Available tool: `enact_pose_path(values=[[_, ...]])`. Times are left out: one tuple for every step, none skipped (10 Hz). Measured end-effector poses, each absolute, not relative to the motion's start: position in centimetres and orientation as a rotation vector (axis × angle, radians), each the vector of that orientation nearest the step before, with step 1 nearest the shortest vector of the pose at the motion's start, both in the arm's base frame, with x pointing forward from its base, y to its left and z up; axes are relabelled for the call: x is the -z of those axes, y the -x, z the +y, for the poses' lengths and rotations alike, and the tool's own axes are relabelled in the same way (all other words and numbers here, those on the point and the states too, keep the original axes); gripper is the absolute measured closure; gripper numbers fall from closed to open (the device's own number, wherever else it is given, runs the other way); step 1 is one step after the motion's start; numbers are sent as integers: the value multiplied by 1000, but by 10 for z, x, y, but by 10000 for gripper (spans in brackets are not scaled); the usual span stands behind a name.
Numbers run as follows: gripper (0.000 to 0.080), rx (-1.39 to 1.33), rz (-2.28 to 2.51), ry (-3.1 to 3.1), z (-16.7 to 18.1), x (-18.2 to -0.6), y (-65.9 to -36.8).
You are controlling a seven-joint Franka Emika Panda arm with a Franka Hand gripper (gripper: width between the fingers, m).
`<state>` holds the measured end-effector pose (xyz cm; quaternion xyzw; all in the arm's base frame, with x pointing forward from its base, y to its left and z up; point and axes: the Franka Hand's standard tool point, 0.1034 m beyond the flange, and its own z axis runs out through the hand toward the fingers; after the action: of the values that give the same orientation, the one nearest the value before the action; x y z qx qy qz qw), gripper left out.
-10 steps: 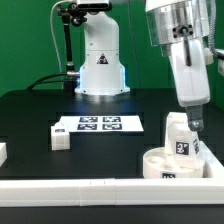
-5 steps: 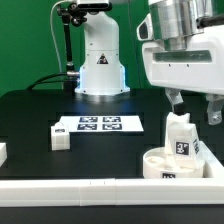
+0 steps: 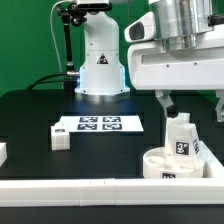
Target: Assemble stool
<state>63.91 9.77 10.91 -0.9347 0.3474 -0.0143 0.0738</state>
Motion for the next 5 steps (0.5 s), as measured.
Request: enact_pose_path(values=[[150,68,876,2880,98,-109,-640],[150,82,740,2923,98,-109,-640],[150,94,575,2972,98,-109,-640],[150,101,462,3000,100,-109,-640],[150,112,393,3011,100,-109,-640]])
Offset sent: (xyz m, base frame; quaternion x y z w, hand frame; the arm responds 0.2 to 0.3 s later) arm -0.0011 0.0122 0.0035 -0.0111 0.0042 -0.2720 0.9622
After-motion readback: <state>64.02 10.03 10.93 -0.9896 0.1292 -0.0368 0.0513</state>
